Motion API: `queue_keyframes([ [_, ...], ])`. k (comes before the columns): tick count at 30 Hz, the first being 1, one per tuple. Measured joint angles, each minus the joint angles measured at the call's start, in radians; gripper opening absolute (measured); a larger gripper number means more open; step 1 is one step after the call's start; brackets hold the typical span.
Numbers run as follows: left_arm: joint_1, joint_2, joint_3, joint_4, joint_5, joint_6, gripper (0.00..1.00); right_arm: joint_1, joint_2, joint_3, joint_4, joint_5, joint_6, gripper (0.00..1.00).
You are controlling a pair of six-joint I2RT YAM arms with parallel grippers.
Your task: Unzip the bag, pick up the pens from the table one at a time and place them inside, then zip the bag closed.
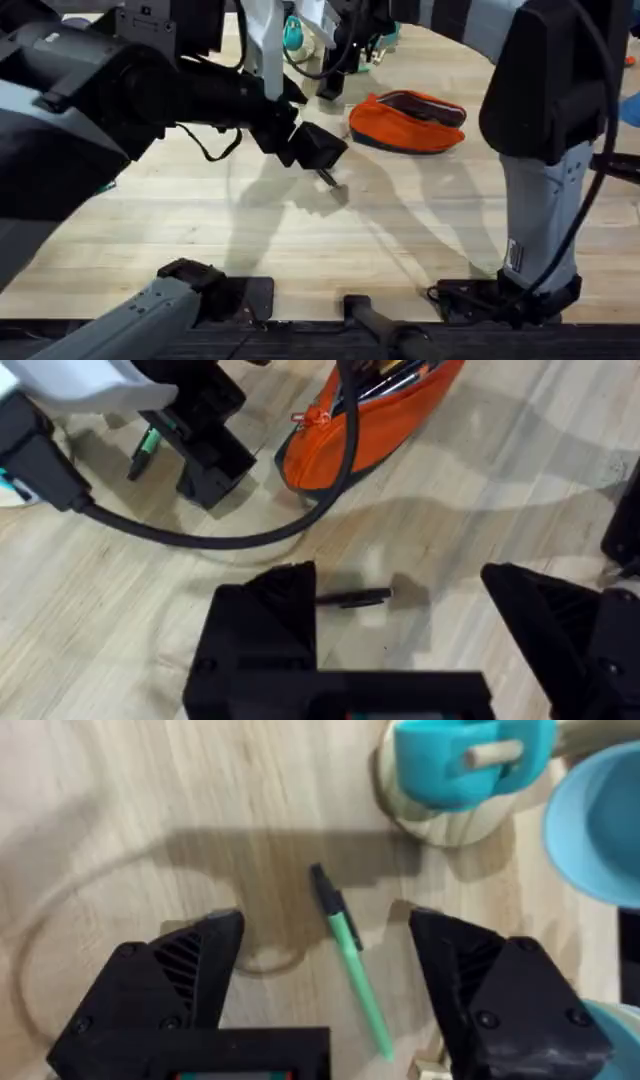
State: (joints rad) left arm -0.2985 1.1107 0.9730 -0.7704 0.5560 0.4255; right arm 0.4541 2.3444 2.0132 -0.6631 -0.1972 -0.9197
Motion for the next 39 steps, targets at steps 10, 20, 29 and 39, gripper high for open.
queue_keyframes([
  [10, 0.0, 0.0, 0.0, 0.0, 0.0, 0.0, 0.995, -0.012, 0.0, 0.0, -0.07, 0.011, -0.009, 0.995],
  [20, 0.0, 0.0, 0.0, 0.0, 0.0, 0.0, 0.993, -0.019, 0.0, 0.0, -0.128, 0.006, 0.008, 0.996],
  [29, 0.0, 0.0, 0.0, 0.0, 0.0, 0.0, 0.994, -0.019, 0.0, 0.0, -0.154, -0.012, 0.052, 0.996],
  [39, 0.0, 0.0, 0.0, 0.0, 0.0, 0.0, 0.995, -0.019, 0.006, 0.0, -0.154, -0.013, 0.075, 0.996],
])
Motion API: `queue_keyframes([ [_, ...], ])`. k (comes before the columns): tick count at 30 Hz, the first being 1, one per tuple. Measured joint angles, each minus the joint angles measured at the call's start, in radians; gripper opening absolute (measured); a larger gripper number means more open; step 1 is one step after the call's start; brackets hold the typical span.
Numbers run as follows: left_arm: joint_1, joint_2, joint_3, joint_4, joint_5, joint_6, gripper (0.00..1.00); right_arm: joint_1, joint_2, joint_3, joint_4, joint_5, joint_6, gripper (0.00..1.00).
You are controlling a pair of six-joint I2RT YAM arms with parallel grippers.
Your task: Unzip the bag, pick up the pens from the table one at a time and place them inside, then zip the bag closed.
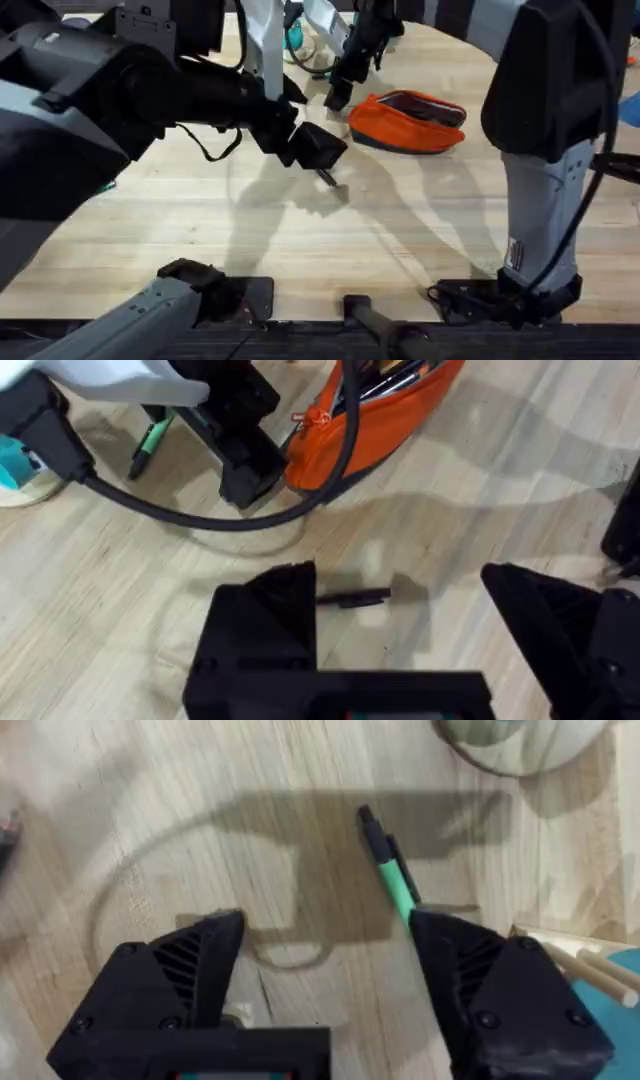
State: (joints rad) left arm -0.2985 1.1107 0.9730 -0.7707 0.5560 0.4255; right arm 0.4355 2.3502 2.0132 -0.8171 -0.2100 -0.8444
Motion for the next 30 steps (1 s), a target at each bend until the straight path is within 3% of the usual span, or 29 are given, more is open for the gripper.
queue_keyframes([
  [22, 0.0, 0.0, 0.0, 0.0, 0.0, 0.0, 0.995, -0.028, 0.034, 0.02, 0.018, -0.045, 0.068, 0.993],
  [24, 0.0, 0.0, 0.0, 0.0, 0.0, 0.0, 0.995, -0.028, 0.035, 0.021, 0.008, -0.048, 0.075, 0.918],
  [30, 0.0, 0.0, 0.0, 0.0, 0.0, 0.0, 0.995, -0.026, 0.035, 0.024, -0.004, -0.034, 0.082, 0.521],
])
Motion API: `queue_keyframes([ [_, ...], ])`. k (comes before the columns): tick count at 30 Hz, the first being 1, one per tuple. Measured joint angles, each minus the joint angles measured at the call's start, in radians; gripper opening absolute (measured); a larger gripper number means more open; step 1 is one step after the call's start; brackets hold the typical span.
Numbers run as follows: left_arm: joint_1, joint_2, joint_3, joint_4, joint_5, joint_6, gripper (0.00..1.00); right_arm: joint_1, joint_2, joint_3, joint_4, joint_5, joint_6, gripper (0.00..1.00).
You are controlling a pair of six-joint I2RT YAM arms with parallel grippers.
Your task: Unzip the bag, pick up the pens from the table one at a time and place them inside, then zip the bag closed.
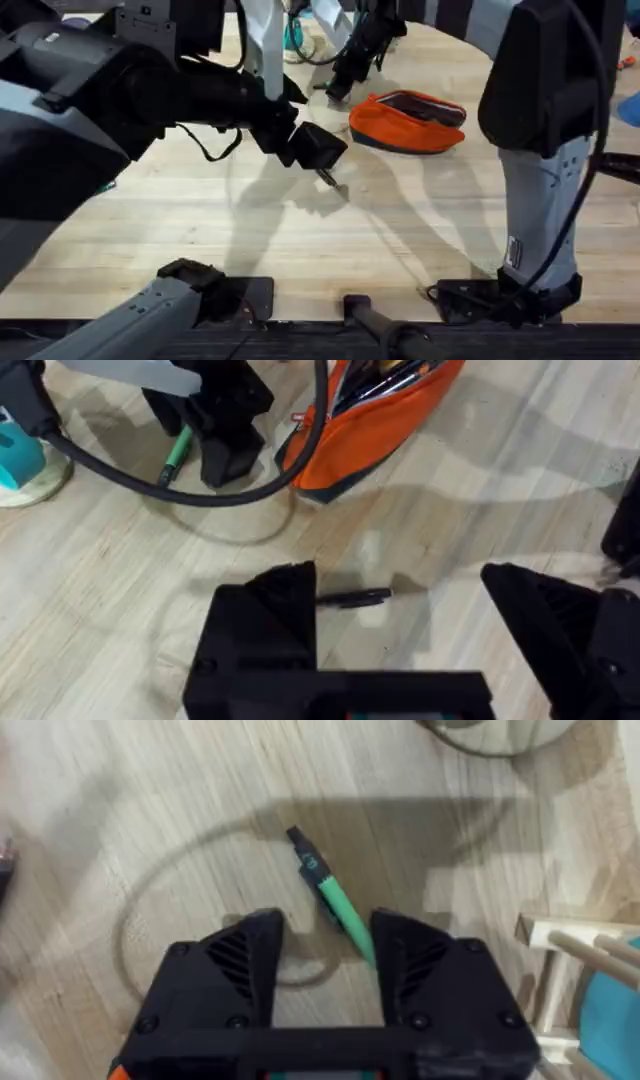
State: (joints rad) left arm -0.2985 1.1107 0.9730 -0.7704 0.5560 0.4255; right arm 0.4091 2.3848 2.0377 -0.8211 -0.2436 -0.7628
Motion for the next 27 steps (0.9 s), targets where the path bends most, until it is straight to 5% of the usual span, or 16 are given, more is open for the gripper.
queue_keyframes([
  [10, 0.0, 0.0, 0.0, 0.0, 0.0, 0.0, 0.995, 0.001, 0.0, 0.009, 0.002, 0.036, -0.001, 0.046],
  [27, 0.0, 0.0, 0.0, 0.0, 0.0, 0.0, 0.995, -0.013, -0.009, 0.009, -0.014, 0.058, -0.005, 0.032],
])
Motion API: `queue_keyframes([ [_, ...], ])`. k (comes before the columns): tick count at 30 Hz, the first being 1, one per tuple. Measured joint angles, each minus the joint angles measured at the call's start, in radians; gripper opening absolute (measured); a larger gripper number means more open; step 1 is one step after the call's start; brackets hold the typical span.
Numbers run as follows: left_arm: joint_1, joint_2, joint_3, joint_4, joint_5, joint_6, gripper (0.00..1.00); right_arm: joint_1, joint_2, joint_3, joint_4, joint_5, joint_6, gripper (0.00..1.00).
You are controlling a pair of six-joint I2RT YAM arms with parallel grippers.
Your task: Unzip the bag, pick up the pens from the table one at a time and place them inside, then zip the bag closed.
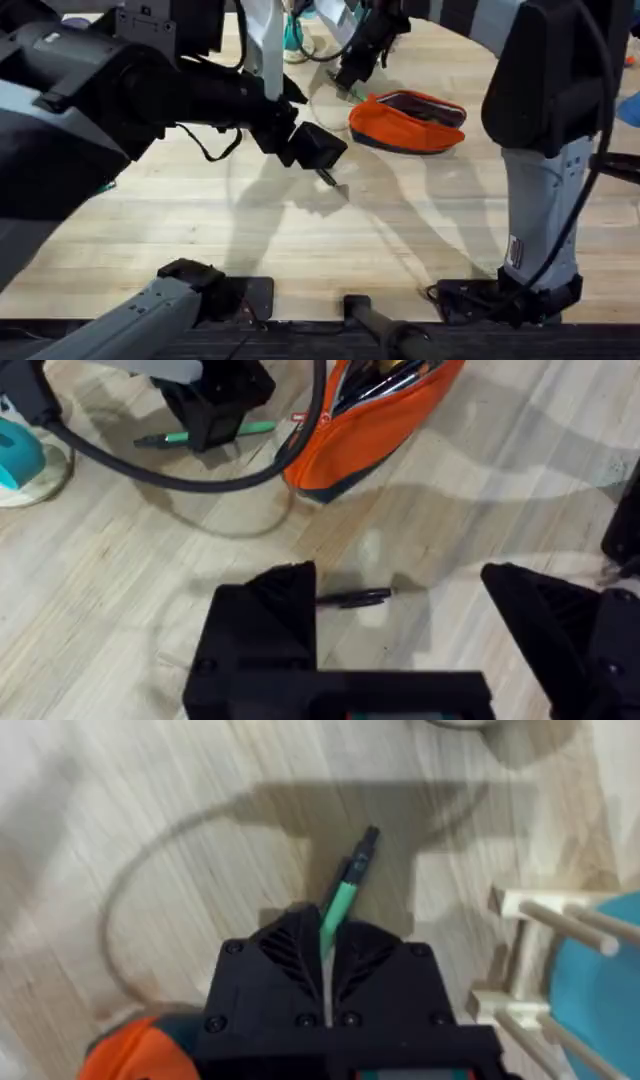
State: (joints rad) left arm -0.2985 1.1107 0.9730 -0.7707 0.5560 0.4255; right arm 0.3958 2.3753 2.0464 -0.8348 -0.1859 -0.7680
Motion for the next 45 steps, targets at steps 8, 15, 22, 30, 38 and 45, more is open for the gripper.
queue_keyframes([
  [8, 0.0, 0.0, 0.0, 0.0, 0.0, 0.0, 0.995, -0.014, -0.056, -0.004, -0.005, 0.027, -0.018, 0.032],
  [15, 0.0, 0.0, 0.0, 0.0, 0.0, 0.0, 0.995, -0.015, -0.12, -0.004, -0.005, 0.03, -0.02, 0.032],
  [22, 0.0, 0.0, 0.0, 0.0, 0.0, 0.0, 0.995, -0.015, -0.152, -0.004, -0.007, 0.03, -0.032, 0.032],
  [30, 0.0, 0.0, 0.0, 0.0, 0.0, 0.0, 0.995, -0.02, -0.23, -0.006, -0.013, 0.033, -0.036, 0.032],
  [38, 0.0, 0.0, 0.0, 0.0, 0.0, 0.0, 0.995, -0.031, -0.328, -0.006, -0.127, 0.033, -0.065, 0.032],
  [45, 0.0, 0.0, 0.0, 0.0, 0.0, 0.0, 0.994, -0.032, -0.439, -0.006, -0.21, 0.033, -0.125, 0.032],
])
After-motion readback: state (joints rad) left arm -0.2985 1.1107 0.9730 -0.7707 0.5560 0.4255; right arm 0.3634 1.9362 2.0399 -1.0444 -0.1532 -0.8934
